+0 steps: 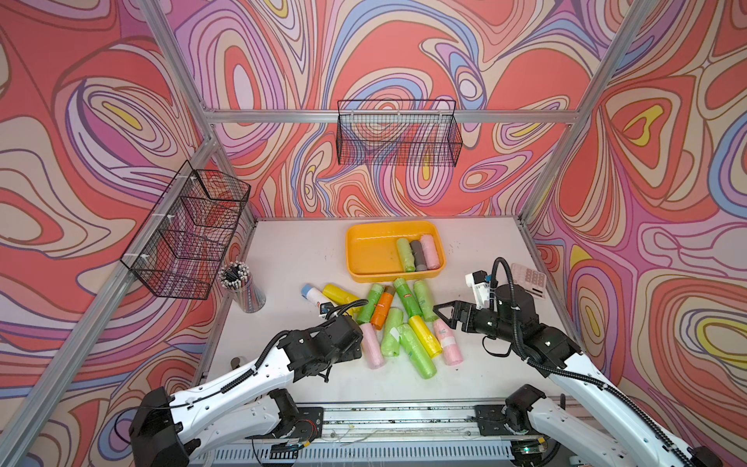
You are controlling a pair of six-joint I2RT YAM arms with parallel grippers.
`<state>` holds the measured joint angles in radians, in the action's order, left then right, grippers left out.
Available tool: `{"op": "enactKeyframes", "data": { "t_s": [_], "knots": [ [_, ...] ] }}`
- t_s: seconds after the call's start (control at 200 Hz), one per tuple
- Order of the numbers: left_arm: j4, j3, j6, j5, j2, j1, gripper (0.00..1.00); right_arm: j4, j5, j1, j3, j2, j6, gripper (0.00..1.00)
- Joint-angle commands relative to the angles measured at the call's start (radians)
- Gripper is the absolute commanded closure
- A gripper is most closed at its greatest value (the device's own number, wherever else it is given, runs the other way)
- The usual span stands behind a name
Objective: Put the roll of trash bags into the storage box
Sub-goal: Pick up the roll of trash bags from the center of the board.
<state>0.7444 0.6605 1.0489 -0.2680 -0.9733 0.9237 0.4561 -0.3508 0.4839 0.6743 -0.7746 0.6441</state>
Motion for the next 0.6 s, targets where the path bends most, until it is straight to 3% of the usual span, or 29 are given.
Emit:
{"op": "enactKeyframes", "data": {
  "t_s": [0.0, 0.331, 0.596],
  "knots": [
    [-0.05, -0.05, 0.023, 0.0, -0.011, 0.003, 0.1, 0.021, -0.027, -0.001, -0.028, 0.013, -0.016, 0.08],
    [-0.13, -0.132, 0.011, 0.02, 0.066, -0.005, 0.11, 0.085, 0.03, -0.001, -0.012, 0.025, -0.068, 0.08],
    [-0.233, -0.204, -0.056, 0.12, 0.105, -0.132, 0.12, 0.059, 0.009, -0.001, -0.029, 0.003, -0.052, 0.08]
  ]
}}
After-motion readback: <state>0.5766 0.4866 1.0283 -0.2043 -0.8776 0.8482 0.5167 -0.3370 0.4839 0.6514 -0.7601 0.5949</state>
